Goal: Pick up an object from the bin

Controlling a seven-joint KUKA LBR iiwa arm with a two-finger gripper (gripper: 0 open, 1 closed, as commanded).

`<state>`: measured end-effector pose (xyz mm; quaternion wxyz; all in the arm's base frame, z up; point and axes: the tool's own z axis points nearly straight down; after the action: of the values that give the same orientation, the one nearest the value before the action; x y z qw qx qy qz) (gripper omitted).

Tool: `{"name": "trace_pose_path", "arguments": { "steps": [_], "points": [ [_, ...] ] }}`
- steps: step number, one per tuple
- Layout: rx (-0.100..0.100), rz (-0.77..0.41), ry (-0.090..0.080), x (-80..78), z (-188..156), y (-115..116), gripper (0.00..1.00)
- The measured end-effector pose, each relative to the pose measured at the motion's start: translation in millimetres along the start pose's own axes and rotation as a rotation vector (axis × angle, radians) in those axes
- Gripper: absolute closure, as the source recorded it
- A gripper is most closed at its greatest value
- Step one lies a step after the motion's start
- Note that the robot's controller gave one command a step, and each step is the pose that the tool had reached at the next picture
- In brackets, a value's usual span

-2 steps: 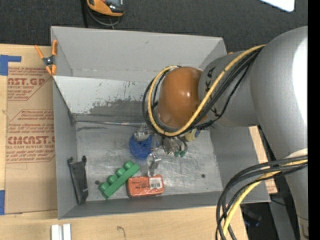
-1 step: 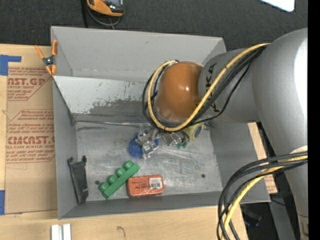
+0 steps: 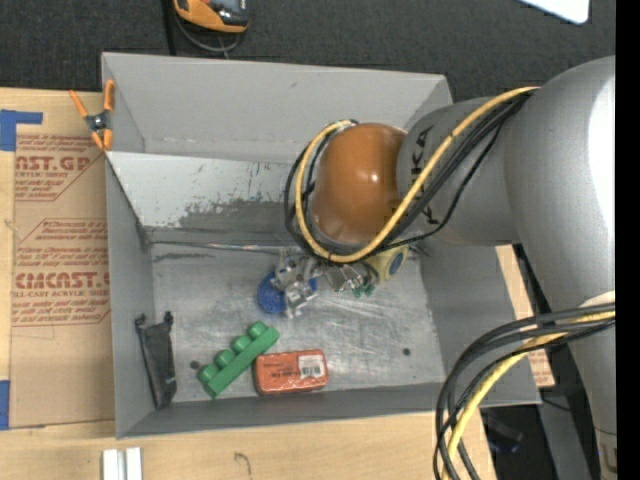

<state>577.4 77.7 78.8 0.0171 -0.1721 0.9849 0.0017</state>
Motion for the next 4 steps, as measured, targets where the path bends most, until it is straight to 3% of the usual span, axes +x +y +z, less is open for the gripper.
{"name": "trace_pose_path", "arguments": {
  "steps": [1,3,4],
  "points": [
    [-0.003,-0.006,0.031,-0.8,-21,3,1.00],
    [-0.002,0.008,0.031,-4.9,-113,2,1.00],
    [-0.001,0.009,0.023,-6.4,-113,2,1.00]
  ]
}}
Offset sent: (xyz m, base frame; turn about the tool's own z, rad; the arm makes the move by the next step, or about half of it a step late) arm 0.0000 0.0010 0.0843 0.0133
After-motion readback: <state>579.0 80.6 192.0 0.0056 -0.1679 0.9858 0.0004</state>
